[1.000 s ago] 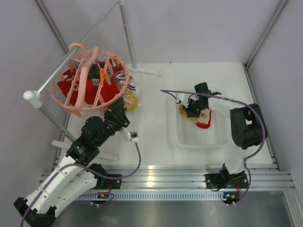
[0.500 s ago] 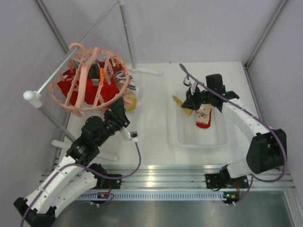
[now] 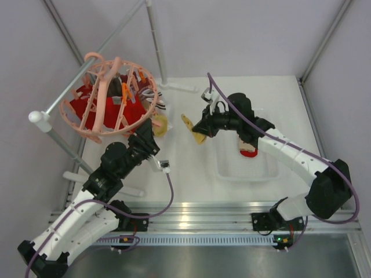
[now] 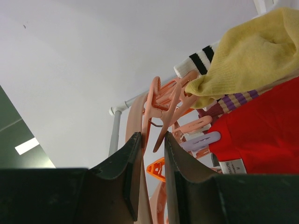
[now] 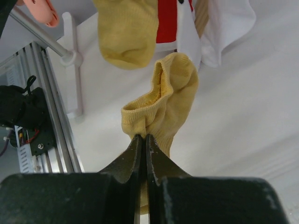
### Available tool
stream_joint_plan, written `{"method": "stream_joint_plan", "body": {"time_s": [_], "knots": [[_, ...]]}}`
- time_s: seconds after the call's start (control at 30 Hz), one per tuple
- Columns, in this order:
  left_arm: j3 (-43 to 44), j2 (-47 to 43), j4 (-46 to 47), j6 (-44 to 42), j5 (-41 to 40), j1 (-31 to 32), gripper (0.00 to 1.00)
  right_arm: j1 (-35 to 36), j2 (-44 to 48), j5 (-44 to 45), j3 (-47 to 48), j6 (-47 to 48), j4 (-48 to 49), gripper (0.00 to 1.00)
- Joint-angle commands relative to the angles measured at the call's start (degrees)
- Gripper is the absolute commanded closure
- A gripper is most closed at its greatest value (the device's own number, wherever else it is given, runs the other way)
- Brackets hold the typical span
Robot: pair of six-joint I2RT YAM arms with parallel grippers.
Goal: Clip the socks to the hanger
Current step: Pick up the sock from the bin, then clamp the sock onto the hanger.
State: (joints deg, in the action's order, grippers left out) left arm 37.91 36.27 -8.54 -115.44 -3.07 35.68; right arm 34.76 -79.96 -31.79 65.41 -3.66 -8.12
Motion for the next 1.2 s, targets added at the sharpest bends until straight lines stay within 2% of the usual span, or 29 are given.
{"method": "stream_joint_plan", "body": {"time_s": [0.0,0.43,1.17], "knots": [[-1.08,0.64,2.73,-4.18,0.35,0.00,1.00,3.64,-2.03,5.15,5.43,-3.90,4.61,1.00],[-1.61,1.79,3.52,-6.29,0.96,0.00,1.00,11.90,-6.43,7.88,12.81,-2.32,1.27,1.00],[-1.96,1.17,3.53,-5.32,1.75,0.00,1.00,14.45,-10.12,7.36,17.12,-2.58,1.79,1.00]]}}
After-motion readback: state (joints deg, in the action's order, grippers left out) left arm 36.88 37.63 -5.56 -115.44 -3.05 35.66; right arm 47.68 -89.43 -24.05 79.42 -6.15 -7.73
